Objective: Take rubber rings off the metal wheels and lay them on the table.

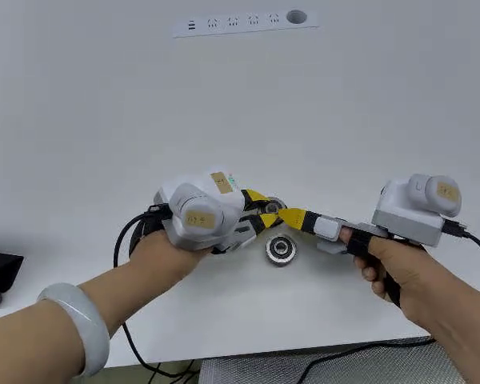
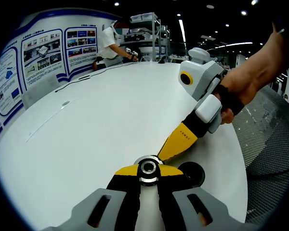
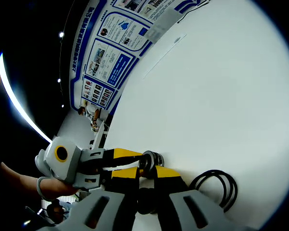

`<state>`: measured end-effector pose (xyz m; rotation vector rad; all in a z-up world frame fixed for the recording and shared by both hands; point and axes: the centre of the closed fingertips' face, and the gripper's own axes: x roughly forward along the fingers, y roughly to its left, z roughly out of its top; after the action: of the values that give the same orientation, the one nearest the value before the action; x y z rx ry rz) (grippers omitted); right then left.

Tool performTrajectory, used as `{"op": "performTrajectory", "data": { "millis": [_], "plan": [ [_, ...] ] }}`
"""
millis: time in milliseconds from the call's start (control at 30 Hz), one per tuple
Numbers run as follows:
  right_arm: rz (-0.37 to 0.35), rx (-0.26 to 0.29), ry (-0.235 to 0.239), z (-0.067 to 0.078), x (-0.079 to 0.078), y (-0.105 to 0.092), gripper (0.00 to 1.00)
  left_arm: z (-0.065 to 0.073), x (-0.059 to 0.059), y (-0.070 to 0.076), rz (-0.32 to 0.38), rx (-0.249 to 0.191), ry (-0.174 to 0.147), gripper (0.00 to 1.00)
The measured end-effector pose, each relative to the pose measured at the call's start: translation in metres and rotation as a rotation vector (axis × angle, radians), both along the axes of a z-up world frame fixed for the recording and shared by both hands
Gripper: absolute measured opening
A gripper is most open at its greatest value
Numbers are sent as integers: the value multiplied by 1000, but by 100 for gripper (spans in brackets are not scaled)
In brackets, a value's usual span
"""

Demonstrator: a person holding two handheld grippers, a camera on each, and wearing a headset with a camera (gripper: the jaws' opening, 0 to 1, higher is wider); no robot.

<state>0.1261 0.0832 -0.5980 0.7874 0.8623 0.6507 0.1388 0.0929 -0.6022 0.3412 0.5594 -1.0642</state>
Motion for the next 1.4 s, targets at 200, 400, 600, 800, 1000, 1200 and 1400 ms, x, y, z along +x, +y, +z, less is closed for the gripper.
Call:
{"op": "performTrajectory", "data": {
  "millis": [200,400,600,800,1000,1200,1400],
  "plan": [
    [-8,-27,5,-6,2,-4,6,0,0,0,0,-3,1,13],
    [-9,-34,5,-8,3,-5,2,0,-1,0,2,-6,2,13],
    [-3,-61,-22,-9,4,-6,2,0,-1,0,4,-6,5,13],
    [2,-59,-32,-4,4,-3,1,0,-1,0,4,-6,5,13],
    [14,-44,-42,1,5,3,1,0,-1,0,4,-5,4,13],
    [45,-2,-62,13,3,11,1,0,-1,0,1,-5,4,13],
    [12,-22,-51,11,9,4,2,0,0,0,-3,-3,2,13]
  ]
}}
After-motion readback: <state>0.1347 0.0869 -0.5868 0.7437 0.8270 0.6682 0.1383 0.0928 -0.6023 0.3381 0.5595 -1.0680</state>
